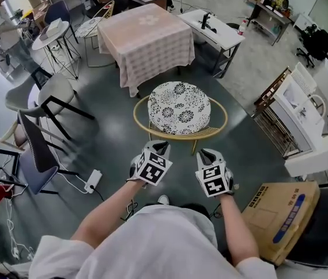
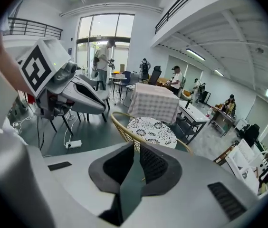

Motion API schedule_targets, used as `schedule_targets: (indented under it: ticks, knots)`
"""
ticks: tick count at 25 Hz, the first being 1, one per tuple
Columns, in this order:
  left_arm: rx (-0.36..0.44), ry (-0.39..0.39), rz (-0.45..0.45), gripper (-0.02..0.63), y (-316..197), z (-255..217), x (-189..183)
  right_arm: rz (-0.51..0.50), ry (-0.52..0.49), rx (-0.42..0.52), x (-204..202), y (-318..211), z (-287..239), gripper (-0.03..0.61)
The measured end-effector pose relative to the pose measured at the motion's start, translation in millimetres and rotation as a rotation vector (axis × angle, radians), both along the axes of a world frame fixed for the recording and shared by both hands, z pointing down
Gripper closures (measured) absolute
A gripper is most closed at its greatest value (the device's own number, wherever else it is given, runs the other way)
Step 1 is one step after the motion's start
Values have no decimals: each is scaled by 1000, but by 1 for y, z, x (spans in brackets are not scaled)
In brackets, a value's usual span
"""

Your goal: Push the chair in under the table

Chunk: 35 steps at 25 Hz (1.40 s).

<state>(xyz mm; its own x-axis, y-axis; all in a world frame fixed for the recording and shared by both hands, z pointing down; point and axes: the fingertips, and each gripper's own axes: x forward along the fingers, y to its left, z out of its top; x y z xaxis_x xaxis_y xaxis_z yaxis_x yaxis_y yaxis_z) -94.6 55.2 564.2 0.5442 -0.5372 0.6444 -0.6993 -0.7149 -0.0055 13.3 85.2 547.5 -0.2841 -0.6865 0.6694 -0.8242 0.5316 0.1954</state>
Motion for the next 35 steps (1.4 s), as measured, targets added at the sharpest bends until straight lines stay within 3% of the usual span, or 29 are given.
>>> schedule_targets:
  ticks: [7, 17, 27, 35]
  knots:
    - [82, -187, 152, 587, -14, 19, -9, -128, 164, -4, 4, -9, 14, 572]
    - [90, -372, 363, 503, -27, 58, -5, -349, 310, -17, 9, -31, 42, 562]
    - [57, -479, 476, 453, -46, 84, 3, -560, 483, -15, 22, -57, 71, 517]
    - [45, -590, 569, 450, -59, 101, 5, -741, 623, -24, 21, -73, 95, 492]
